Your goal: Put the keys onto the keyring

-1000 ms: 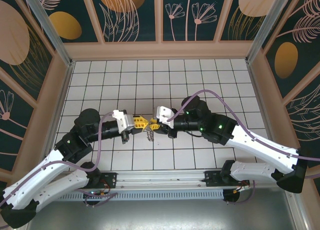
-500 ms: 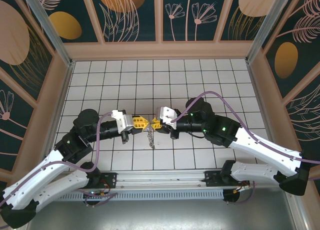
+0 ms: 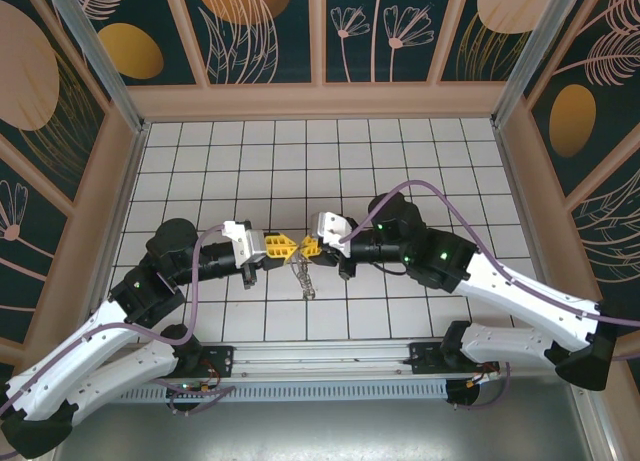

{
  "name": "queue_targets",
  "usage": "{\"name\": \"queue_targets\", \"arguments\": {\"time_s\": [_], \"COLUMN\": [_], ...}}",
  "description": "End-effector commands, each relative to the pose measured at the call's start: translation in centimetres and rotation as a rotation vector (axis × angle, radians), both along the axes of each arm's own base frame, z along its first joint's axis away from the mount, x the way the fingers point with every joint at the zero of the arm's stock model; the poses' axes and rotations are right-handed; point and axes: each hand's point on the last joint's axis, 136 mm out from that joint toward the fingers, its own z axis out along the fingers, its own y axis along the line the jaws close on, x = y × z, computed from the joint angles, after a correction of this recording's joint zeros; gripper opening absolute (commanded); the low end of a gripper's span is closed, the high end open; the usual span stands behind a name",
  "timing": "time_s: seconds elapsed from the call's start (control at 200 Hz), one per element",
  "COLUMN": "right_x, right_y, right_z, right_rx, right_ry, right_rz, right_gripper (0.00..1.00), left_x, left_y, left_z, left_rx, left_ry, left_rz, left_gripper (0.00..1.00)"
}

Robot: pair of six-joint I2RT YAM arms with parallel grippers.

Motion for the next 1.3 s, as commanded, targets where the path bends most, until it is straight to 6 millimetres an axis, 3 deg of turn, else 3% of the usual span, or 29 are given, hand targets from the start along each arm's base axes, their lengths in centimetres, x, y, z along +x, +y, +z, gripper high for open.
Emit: {"name": "queue_targets", "arguments": {"time_s": [0.0, 0.325, 1.291], "right_x": [0.5, 0.6, 1.6], "right_y": [0.5, 0.7, -2.0], "right_z": [2.0, 2.3, 5.1], "right_rx": [0.046, 0.044, 0.15], "right_ry": [-0.034, -0.035, -0.05], "right_rz": [0.004, 0.011, -0.082], "right_gripper": [0.0, 0.0, 0.0], "left_x": [-0.9, -0.9, -0.7], "left_y": [-0.2, -0.3, -0.1], "left_z": [1.1, 0.8, 0.7], "left_rx": [-0.044, -0.03, -0.005], "left_ry": [-0.014, -0.012, -0.009], "left_rz": [-0.057, -0.055, -0.039], "left_gripper": [0.0, 0.0, 0.0]}}
